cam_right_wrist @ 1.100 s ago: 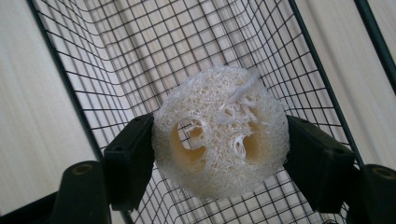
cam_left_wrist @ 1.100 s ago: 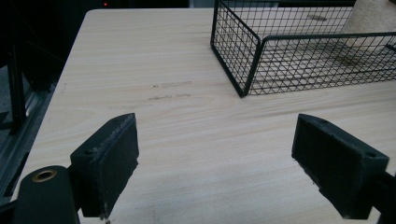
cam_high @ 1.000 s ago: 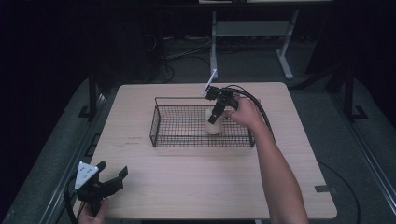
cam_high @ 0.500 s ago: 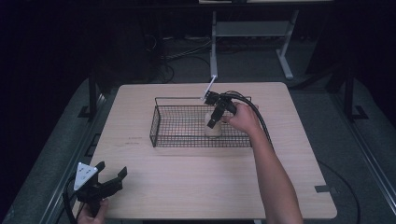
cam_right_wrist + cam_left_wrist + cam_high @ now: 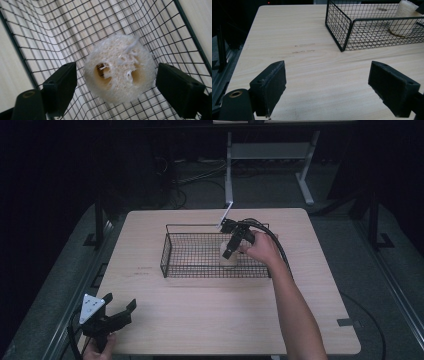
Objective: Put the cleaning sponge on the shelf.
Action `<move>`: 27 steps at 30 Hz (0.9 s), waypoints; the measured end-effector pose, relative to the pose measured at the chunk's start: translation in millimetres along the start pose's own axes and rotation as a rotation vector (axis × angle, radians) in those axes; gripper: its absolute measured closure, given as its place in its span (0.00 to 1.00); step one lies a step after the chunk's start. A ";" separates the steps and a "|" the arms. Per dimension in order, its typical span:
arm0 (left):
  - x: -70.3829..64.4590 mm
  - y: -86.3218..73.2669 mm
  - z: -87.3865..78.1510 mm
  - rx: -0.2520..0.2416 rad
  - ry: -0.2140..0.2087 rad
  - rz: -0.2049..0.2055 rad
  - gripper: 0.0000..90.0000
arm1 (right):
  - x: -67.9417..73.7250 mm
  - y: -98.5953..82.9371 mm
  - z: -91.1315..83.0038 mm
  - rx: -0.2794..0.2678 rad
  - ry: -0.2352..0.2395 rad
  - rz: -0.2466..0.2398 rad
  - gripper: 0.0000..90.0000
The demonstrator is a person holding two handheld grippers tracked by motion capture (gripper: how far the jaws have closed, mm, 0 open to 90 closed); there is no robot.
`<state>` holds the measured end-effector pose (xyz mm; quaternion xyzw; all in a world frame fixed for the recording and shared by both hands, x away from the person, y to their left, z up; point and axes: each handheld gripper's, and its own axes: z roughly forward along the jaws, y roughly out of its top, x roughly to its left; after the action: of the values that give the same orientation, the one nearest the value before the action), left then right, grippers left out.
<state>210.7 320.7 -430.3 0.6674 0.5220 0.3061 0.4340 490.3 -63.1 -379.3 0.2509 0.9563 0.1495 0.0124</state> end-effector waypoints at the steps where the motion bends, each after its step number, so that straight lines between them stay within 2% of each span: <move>1: 0.0 0.0 0.0 0.000 0.000 0.000 0.15 | 0.6 -0.2 -1.2 0.000 0.001 -0.001 0.19; 6: -0.7 0.9 -2.7 -0.017 -0.013 -0.022 0.15 | 3.8 -1.5 -13.2 -0.042 0.001 -0.009 0.19; 13: 0.2 0.5 -3.5 -0.012 -0.003 -0.020 0.15 | 5.6 -3.5 -20.7 -0.050 -0.003 -0.015 0.19; 16: 0.0 0.2 -1.5 -0.004 0.001 -0.003 0.15 | 6.1 -5.1 -20.8 -0.037 -0.007 -0.013 0.19; 19: 0.2 -0.2 -0.5 -0.001 0.000 -0.003 0.15 | 6.2 -6.8 -21.8 -0.022 -0.013 -0.015 0.18; 27: 0.4 0.2 -0.3 -0.003 0.003 -0.003 0.15 | 10.2 -12.4 -35.2 -0.051 -0.010 -0.026 0.17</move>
<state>210.6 321.2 -430.0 0.6657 0.5230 0.3072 0.4347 472.0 -78.3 -348.9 0.2387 0.9553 0.1725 0.0255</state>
